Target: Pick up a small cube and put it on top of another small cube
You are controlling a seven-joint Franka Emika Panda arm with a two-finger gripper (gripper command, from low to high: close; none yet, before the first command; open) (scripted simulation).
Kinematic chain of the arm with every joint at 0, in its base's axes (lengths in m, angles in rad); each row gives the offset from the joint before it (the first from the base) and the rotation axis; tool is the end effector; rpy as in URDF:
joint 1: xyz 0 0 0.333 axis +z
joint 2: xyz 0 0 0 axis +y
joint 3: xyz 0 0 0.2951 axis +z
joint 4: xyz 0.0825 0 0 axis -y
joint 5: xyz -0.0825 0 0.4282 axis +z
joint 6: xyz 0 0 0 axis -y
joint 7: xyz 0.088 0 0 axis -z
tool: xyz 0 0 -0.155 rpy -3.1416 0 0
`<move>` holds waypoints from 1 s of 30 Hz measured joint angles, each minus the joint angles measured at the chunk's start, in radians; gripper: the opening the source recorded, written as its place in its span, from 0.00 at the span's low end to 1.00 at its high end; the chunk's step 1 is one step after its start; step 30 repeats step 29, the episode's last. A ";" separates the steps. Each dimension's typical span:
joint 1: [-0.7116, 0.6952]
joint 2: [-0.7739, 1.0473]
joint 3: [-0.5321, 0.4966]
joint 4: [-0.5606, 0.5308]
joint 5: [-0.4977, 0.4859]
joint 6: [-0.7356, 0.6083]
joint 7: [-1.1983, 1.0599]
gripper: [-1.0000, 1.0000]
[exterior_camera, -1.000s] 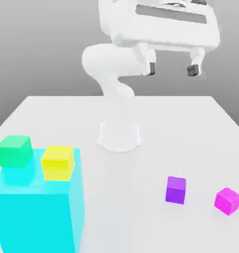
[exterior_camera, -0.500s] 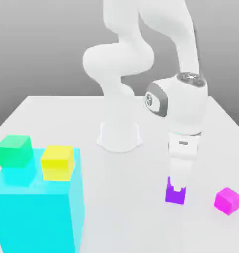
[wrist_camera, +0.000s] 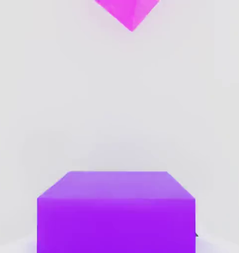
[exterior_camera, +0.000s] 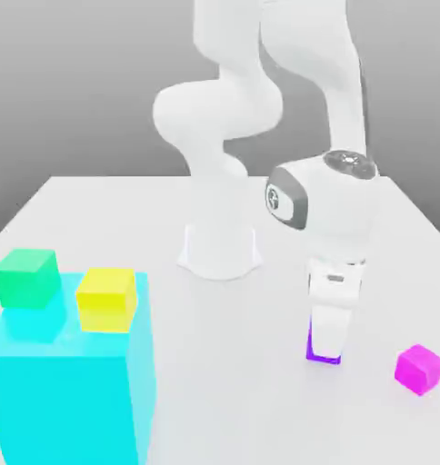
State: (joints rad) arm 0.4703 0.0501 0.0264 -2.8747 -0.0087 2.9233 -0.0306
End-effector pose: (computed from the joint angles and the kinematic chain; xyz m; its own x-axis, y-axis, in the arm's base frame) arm 0.3140 0.1711 0.0680 0.8599 0.5105 -0.0015 0.5105 -0.8599 0.0005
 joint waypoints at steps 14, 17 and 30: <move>-0.260 -0.200 -0.180 0.384 -0.025 -0.579 0.284 0.00; -0.326 -0.231 -0.227 0.485 -0.036 -0.709 0.358 0.00; -0.435 -0.216 -0.307 0.543 -0.040 -0.752 0.466 1.00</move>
